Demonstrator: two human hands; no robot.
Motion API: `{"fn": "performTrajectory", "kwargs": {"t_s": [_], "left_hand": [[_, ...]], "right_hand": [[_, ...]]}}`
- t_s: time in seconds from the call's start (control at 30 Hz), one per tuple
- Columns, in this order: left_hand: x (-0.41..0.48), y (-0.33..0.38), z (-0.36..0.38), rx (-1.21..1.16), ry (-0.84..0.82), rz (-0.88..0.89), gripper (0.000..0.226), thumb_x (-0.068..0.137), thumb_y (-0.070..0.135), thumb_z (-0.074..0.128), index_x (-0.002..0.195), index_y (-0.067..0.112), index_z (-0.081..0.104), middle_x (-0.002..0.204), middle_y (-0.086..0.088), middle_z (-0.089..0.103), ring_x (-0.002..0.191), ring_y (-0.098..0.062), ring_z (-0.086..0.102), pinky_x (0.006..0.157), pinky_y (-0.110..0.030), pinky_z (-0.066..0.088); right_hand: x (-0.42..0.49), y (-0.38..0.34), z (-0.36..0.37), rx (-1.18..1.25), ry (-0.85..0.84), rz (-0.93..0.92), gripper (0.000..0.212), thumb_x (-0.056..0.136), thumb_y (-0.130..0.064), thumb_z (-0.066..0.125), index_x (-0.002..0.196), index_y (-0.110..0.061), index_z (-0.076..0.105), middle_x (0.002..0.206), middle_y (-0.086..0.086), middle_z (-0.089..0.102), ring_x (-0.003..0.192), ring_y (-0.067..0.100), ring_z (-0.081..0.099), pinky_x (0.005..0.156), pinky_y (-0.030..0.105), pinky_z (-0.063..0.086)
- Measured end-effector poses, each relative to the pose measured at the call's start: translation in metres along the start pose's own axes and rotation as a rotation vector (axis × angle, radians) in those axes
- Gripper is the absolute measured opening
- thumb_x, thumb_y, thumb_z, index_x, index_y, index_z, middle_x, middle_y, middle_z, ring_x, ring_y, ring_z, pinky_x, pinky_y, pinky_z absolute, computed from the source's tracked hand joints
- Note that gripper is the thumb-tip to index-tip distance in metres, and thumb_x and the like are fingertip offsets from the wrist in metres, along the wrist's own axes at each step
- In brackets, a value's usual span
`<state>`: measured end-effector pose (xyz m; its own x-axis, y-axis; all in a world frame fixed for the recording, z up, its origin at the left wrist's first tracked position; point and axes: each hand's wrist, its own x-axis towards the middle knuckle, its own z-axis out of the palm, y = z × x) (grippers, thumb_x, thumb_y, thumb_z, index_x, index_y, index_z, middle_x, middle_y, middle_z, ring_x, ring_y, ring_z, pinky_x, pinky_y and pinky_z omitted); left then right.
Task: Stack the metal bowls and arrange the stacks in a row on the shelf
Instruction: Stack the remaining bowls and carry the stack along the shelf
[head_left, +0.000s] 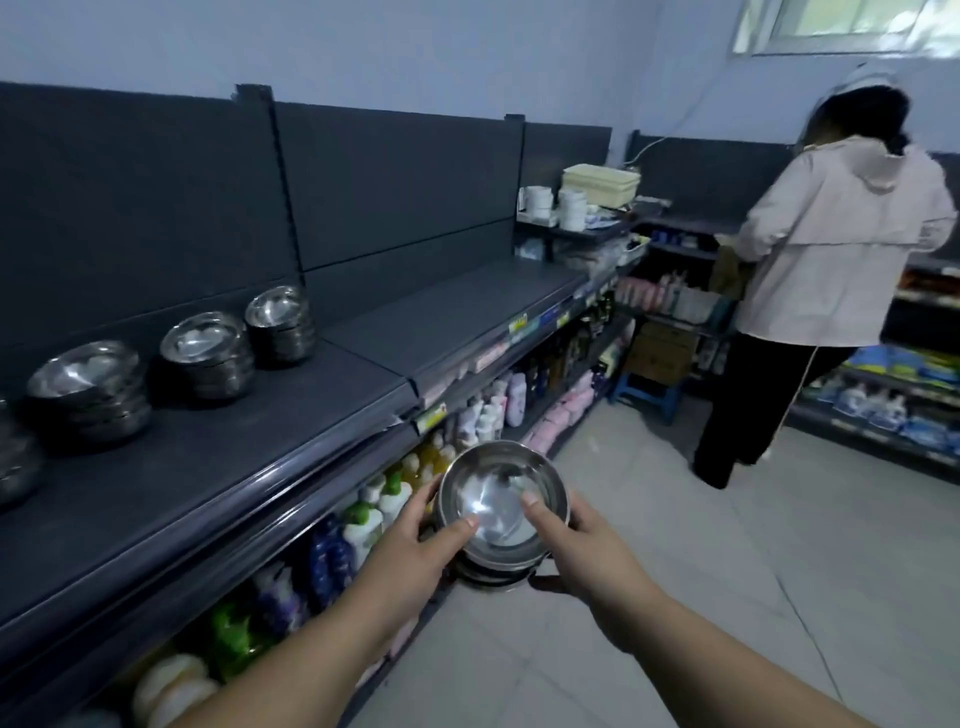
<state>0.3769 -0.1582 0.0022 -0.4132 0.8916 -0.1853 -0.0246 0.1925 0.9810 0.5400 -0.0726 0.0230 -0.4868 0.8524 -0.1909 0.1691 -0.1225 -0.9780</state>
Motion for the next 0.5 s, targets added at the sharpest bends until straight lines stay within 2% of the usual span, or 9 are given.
{"fn": "performTrajectory", "kwargs": {"t_s": [0.13, 0.2, 0.3, 0.4, 0.5], "left_hand": [[0.057, 0.006, 0.021, -0.009, -0.086, -0.013, 0.050, 0.065, 0.059, 0.075, 0.100, 0.075, 0.044, 0.122, 0.011, 0.063, 0.112, -0.017, 0.062, 0.098, -0.044, 0.050], [0.095, 0.008, 0.022, -0.022, -0.122, -0.019, 0.058, 0.058, 0.063, 0.077, 0.107, 0.071, 0.046, 0.123, 0.006, 0.064, 0.110, -0.020, 0.064, 0.096, -0.047, 0.051], [0.157, 0.018, 0.021, -0.029, -0.166, 0.009, 0.055, 0.069, 0.052, 0.074, 0.116, 0.063, 0.048, 0.125, 0.006, 0.063, 0.109, -0.016, 0.065, 0.095, -0.044, 0.052], [0.219, 0.035, 0.014, 0.010, -0.198, 0.020, 0.066, 0.076, 0.049, 0.071, 0.134, 0.051, 0.039, 0.129, 0.005, 0.059, 0.111, -0.016, 0.063, 0.093, -0.042, 0.053], [0.280, 0.060, 0.002, 0.021, -0.197, 0.053, 0.071, 0.074, 0.052, 0.072, 0.136, 0.049, 0.038, 0.130, 0.007, 0.058, 0.108, -0.014, 0.065, 0.095, -0.041, 0.053]], "right_hand": [[0.046, 0.005, -0.026, 0.027, 0.062, 0.007, 0.023, 0.086, -0.050, 0.062, 0.107, -0.038, 0.061, 0.102, -0.005, 0.069, 0.089, 0.014, 0.066, 0.082, 0.040, 0.059], [0.075, 0.003, -0.031, 0.041, 0.086, 0.009, 0.021, 0.088, -0.047, 0.061, 0.108, -0.039, 0.061, 0.102, -0.006, 0.068, 0.089, 0.013, 0.065, 0.083, 0.041, 0.059], [0.128, -0.006, -0.035, 0.046, 0.136, 0.003, 0.024, 0.088, -0.047, 0.061, 0.110, -0.039, 0.060, 0.105, -0.006, 0.069, 0.092, 0.014, 0.066, 0.083, 0.040, 0.059], [0.187, -0.022, -0.034, 0.063, 0.169, 0.003, 0.028, 0.086, -0.049, 0.062, 0.112, -0.041, 0.060, 0.108, -0.006, 0.069, 0.097, 0.015, 0.068, 0.081, 0.039, 0.059], [0.243, -0.045, -0.030, 0.100, 0.181, 0.005, 0.027, 0.086, -0.049, 0.062, 0.112, -0.040, 0.061, 0.104, -0.009, 0.071, 0.093, 0.013, 0.070, 0.076, 0.035, 0.059]]}}
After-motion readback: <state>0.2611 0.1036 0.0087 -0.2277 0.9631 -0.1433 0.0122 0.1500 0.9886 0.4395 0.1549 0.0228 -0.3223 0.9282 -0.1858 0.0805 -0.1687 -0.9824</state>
